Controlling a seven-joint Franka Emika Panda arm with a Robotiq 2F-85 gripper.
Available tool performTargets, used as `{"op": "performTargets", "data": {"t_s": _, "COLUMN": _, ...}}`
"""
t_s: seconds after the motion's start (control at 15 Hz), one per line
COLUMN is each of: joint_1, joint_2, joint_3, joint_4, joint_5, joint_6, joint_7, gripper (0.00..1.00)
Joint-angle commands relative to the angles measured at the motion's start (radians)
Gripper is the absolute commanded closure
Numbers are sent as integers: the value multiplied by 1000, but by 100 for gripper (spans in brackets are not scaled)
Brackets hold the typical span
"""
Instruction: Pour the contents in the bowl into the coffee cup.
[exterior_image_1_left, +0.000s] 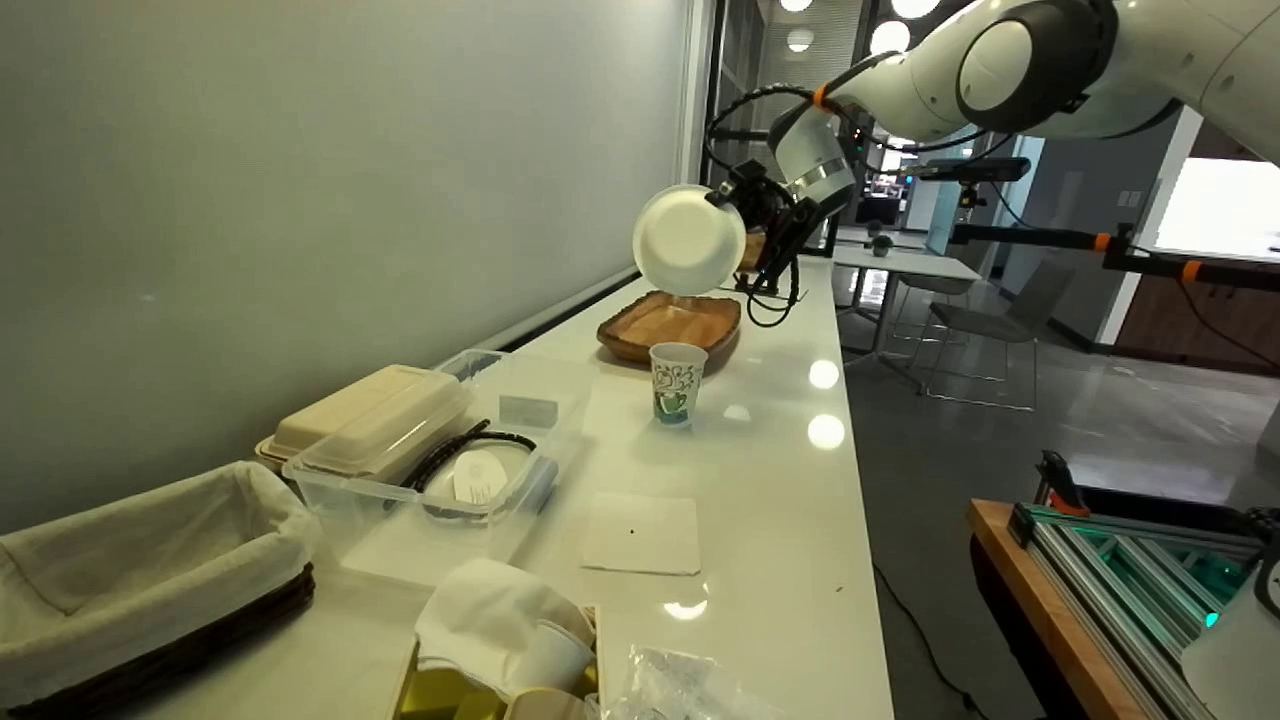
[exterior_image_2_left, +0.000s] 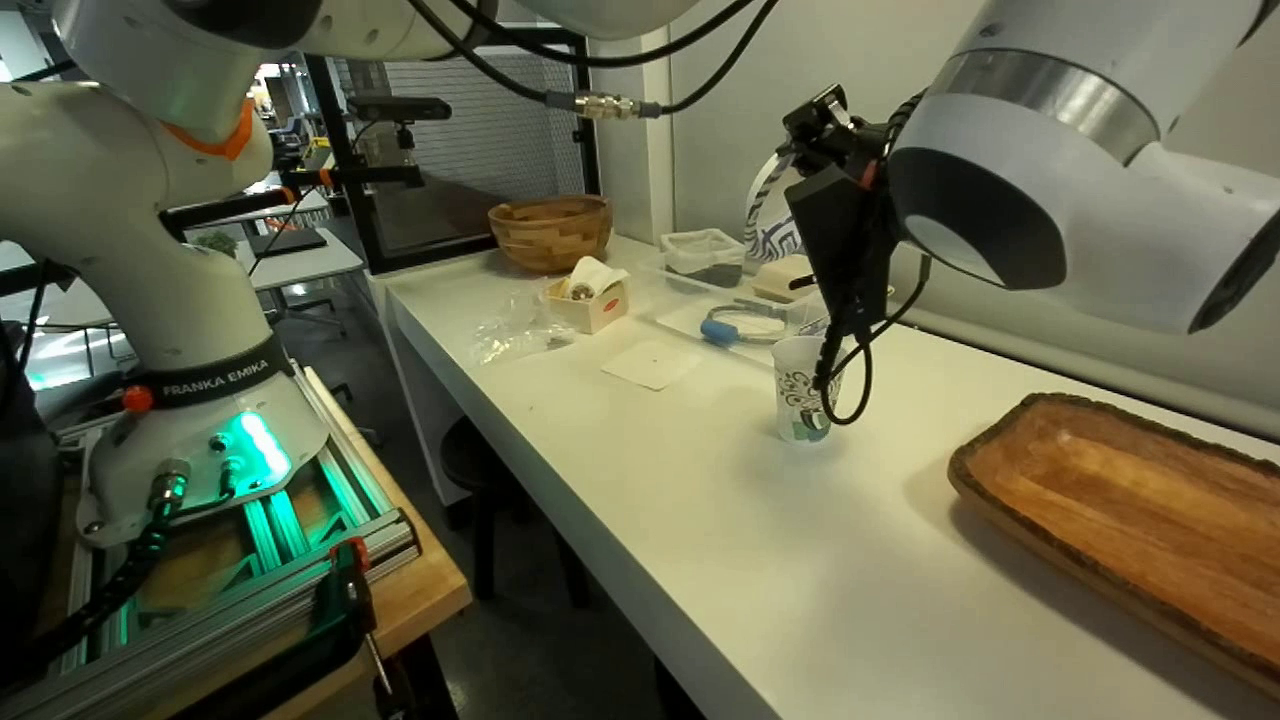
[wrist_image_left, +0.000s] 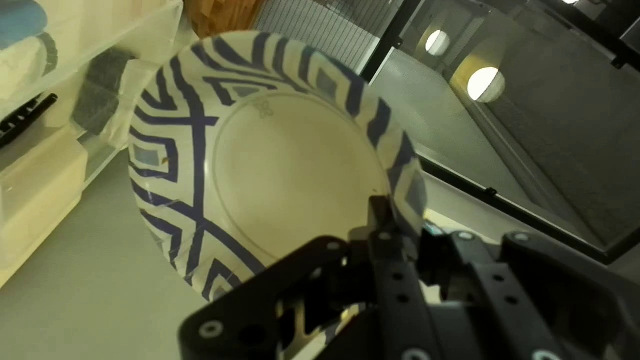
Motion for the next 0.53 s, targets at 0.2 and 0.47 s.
{"op": "performTargets", "data": {"t_s": 0.2, "joint_1": 22, "joint_2": -1, "joint_3": -38, "joint_4": 9, "joint_5": -15, "joint_6": 104, "joint_7": 22, "gripper": 98}}
{"op": "performTargets", "data": {"t_s": 0.47, "joint_1": 69, "joint_2": -64, "joint_3": -67, "joint_4": -46, "joint_5": -61, "joint_6": 194, "joint_7": -4, "gripper": 98}}
